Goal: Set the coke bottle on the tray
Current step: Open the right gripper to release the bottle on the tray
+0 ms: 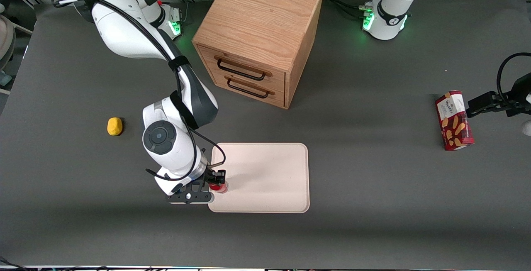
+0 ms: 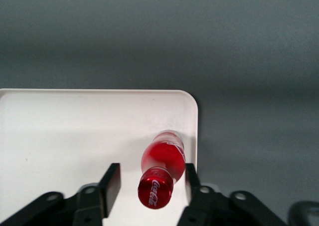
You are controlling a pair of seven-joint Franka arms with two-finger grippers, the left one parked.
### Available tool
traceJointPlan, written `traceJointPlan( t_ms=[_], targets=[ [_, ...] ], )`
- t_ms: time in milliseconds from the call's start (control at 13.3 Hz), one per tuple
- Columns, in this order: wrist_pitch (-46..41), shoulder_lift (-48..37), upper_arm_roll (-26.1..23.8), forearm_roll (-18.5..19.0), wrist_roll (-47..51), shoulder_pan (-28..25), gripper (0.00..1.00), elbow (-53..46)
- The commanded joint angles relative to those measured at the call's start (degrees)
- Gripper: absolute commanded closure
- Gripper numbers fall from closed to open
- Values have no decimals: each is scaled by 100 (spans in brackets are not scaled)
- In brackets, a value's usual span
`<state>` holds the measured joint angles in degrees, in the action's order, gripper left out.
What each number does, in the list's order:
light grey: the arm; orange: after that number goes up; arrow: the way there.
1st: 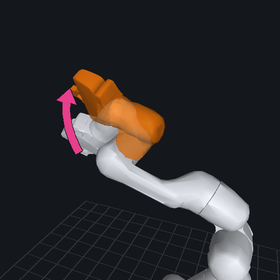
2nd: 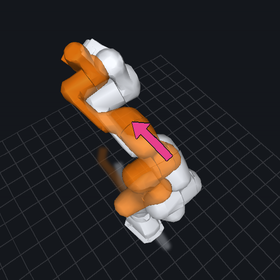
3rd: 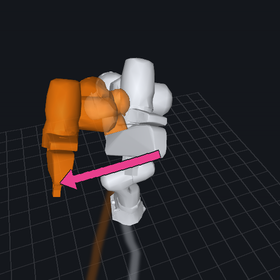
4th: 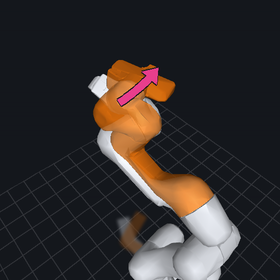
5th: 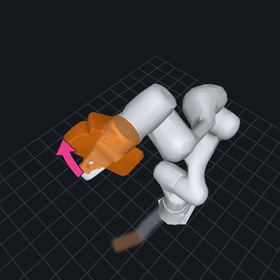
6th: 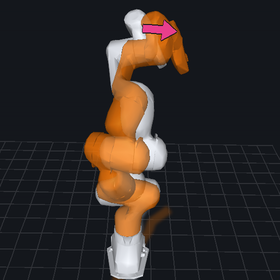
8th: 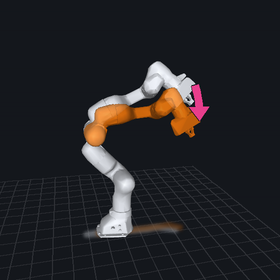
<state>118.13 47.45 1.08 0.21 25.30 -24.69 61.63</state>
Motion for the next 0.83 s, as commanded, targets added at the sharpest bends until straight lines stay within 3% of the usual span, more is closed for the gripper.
traceJointPlan(
  t_ms=[0, 301, 753],
  targets=[
    [69, -25, -2, -65, 115, -10, 0, 15],
    [-18, -209, -2, -65, 107, 8, 0, 15],
    [-2142, -1420, 7, -30, 106, 34, 0, 15]
  ],
)
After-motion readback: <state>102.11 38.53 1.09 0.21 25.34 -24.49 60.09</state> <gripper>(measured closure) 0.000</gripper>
